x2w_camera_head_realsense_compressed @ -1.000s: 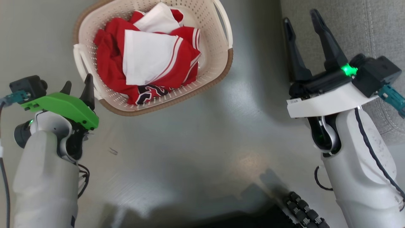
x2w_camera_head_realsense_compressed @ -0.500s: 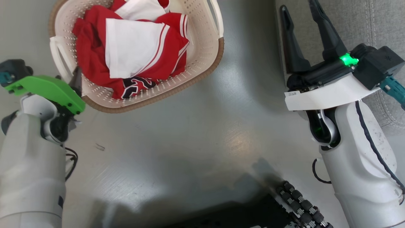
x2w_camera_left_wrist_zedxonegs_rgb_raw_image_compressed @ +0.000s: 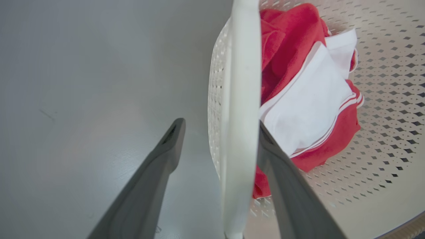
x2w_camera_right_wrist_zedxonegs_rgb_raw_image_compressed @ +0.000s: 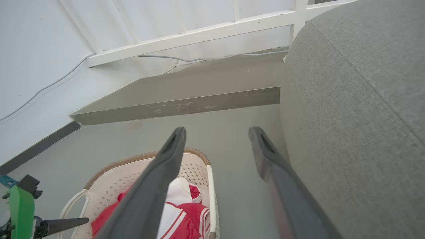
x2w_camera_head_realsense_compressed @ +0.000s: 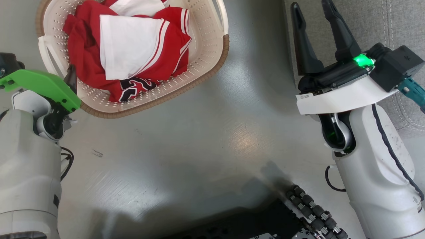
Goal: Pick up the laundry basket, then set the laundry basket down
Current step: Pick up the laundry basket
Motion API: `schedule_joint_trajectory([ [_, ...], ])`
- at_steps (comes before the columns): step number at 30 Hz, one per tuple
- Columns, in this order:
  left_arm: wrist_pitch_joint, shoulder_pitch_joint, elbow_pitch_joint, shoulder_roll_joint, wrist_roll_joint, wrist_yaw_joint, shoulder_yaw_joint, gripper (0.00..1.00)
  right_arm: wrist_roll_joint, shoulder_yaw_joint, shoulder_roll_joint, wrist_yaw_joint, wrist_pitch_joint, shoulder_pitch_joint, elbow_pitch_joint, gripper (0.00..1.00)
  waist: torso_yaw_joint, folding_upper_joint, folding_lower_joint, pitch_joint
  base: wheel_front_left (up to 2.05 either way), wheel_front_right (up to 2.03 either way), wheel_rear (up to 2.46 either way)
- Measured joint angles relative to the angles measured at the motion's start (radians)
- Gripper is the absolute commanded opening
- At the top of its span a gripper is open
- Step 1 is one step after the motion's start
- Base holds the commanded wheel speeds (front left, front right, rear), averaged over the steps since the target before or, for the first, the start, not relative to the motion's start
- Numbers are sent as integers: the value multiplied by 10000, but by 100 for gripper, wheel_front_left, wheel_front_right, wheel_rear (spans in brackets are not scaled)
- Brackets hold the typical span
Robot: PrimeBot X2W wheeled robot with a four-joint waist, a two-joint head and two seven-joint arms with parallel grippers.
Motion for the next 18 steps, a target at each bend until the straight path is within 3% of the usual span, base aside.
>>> schedule_joint_trajectory([
  [1,0,-23,58,12,61,13,-19,37,0,25,0,-2,0,-14,12,100,-3,0,0,0,0,0,0],
  [3,0,-49,205,21,73,46,-48,5,2,79,0,-13,0,-51,12,100,-10,0,0,-3,0,0,0],
  [4,-2,-57,257,23,73,44,-90,0,2,96,0,-84,0,-70,15,100,-14,0,0,-5,0,0,0],
  [18,-617,-177,573,148,834,-207,-968,0,88,113,2,-165,0,-97,104,100,31,0,0,-207,0,0,0],
])
